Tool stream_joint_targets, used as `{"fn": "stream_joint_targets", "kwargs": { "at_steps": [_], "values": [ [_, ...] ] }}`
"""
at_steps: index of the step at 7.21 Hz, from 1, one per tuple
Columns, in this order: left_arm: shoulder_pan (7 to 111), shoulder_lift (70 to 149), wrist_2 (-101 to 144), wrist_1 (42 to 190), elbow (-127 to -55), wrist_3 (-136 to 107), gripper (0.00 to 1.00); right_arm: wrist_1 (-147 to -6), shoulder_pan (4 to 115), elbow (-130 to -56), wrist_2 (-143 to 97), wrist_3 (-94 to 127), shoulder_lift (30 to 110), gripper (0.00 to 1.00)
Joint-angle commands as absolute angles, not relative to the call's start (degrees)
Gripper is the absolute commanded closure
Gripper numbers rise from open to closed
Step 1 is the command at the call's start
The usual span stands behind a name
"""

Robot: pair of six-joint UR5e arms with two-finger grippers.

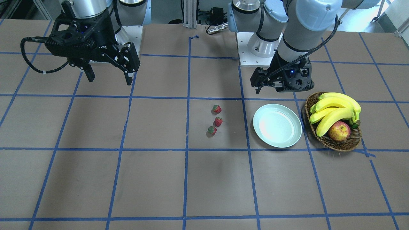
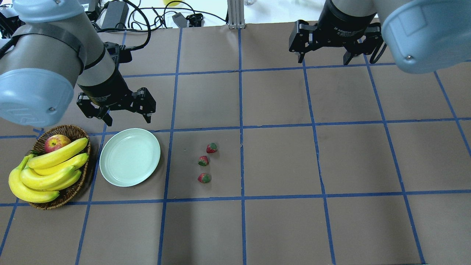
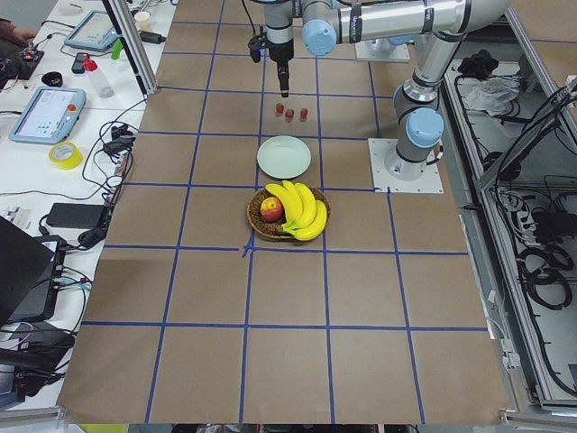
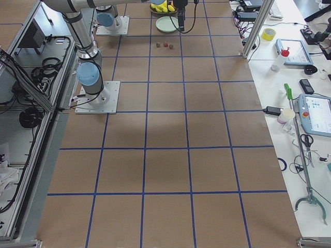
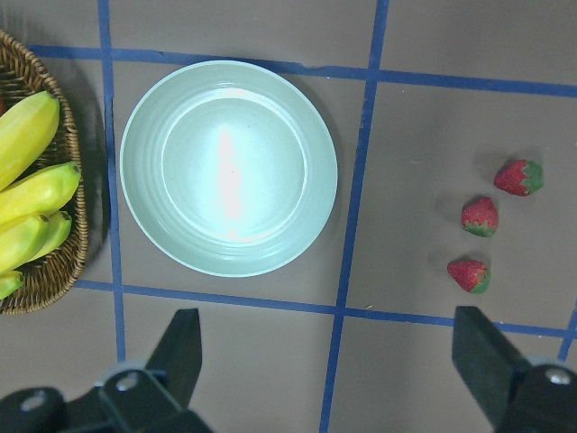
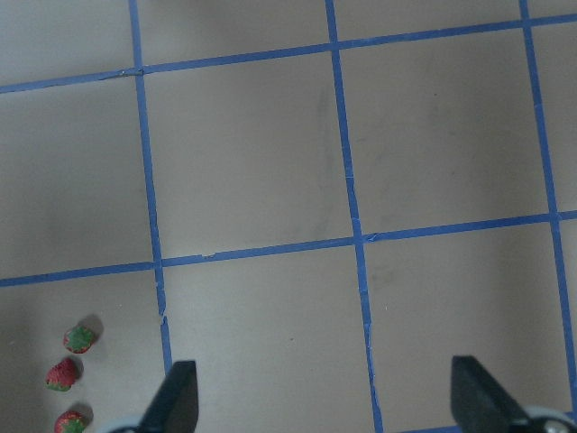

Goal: Collect all strawberries into plate
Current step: 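Move the left gripper over the strawberries beside the plate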

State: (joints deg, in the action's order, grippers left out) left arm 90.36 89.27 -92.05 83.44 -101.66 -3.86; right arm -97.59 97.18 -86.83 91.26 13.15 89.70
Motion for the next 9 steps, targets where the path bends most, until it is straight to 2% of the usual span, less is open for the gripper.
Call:
{"fn": "stream_joint_targets", "kwargs": {
  "at_steps": [1, 3, 9],
  "values": [
    [94.03, 92.79, -90.19, 71.62, -107.45, -3.87, 0.0, -97.82, 97.12, -86.84, 91.23, 12.57, 89.74, 0.0],
    [95.44, 95.0, -87.8, 66.71, -111.79, -3.78, 0.0, -97.99, 97.12, -86.57, 91.14, 12.57, 89.74, 0.0],
    [97.65, 103.52, -84.38, 58.1, -114.42, 4.28, 0.0, -97.91, 97.12, -86.84, 91.32, 7.87, 89.91, 0.0]
  ]
}}
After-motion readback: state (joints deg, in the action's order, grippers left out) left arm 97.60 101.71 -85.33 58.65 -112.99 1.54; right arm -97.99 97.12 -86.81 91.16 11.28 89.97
